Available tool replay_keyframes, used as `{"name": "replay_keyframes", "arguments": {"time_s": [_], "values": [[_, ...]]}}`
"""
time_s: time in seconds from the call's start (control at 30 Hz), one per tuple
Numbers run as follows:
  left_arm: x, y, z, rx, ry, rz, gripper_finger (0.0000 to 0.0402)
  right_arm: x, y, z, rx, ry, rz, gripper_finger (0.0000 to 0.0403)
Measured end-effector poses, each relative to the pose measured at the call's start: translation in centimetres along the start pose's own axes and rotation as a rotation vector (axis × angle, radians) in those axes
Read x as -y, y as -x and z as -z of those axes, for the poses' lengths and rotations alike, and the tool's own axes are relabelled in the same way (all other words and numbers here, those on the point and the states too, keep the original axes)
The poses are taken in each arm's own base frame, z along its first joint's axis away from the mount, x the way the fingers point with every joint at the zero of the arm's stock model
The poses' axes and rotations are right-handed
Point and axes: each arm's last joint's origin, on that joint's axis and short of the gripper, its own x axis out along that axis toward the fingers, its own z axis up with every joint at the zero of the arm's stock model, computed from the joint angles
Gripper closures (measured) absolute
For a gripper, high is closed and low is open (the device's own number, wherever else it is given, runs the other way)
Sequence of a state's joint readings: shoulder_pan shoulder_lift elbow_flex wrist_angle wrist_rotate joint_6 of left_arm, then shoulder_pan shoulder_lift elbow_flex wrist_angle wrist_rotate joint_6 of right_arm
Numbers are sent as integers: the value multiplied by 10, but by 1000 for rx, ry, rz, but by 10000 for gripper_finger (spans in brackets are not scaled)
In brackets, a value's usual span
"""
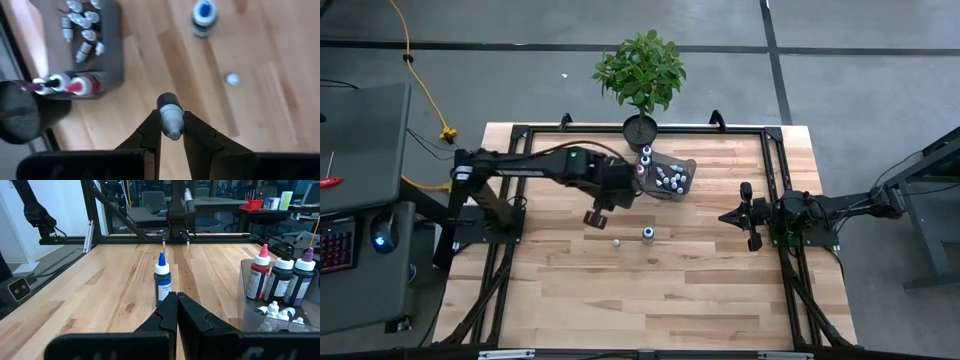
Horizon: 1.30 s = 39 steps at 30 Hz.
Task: Pick & Place food coloring
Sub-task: Put the small black food coloring bottle into the black bin
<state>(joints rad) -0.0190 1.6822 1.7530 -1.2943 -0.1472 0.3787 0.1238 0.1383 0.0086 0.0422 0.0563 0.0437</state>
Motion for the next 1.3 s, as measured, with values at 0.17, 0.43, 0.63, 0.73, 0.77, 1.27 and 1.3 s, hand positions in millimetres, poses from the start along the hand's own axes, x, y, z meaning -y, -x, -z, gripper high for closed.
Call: {"name": "replay_keyframes", "arguments": {"time_s": [0.17, 0.43, 0.63, 0.73, 0.77, 1.27, 1.3], "values": [[-19, -18, -14, -42, -4, -59, 349, 0, 0, 0, 0, 0, 0, 400], [-47, -50, -41, -102, -55, -189, 349, 0, 0, 0, 4, 0, 0, 401], [-64, -66, -62, -62, -68, -237, 349, 0, -1, 1, -14, 1, -1, 401], [-74, -73, -67, -55, -51, -253, 349, 0, -1, 2, -19, 1, 0, 400], [-78, -76, -70, -41, -40, -264, 349, 0, -1, 2, -20, 1, 0, 400], [-102, -112, -69, -47, -11, -206, 349, 0, -1, 2, -19, 1, 1, 400], [-105, -113, -70, -29, 1, -207, 349, 0, -1, 2, -19, 1, 1, 400]]}}
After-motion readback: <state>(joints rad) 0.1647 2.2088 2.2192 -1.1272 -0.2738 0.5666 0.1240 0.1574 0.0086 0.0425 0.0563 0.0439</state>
